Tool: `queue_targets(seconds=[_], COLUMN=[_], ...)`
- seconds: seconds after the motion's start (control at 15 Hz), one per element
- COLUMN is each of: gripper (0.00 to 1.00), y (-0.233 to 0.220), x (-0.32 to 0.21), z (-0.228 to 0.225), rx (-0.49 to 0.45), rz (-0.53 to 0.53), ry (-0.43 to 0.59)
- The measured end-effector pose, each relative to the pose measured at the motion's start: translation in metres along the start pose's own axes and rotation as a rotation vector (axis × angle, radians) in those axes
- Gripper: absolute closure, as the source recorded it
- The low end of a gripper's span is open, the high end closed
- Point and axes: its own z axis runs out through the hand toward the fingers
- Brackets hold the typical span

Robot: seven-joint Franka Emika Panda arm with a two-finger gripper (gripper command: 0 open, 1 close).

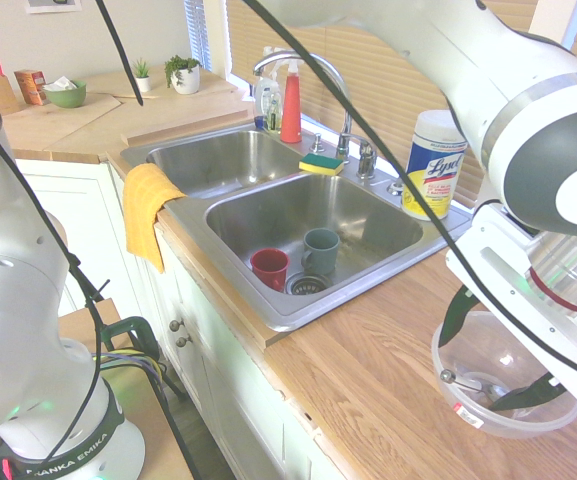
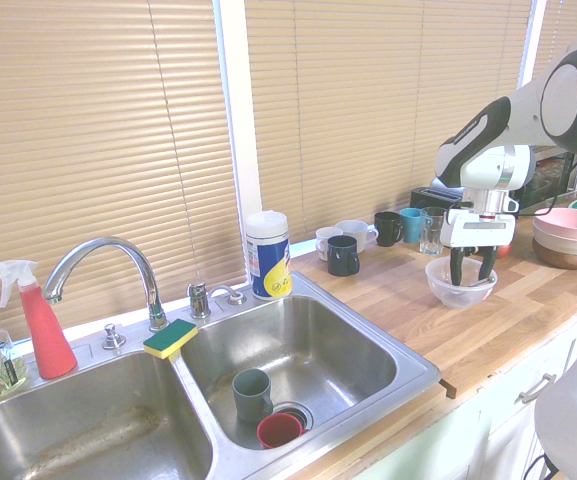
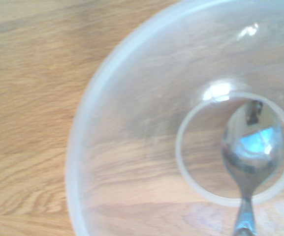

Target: Put the spoon into the sink

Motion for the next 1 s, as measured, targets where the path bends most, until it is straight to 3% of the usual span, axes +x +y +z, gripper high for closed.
queue_targets(seconds=[1.0], gripper=[1.0], y=[0.004], x=[0.006], z=[0.019], rx=[-0.016], rz=[0.019], ry=[-0.036])
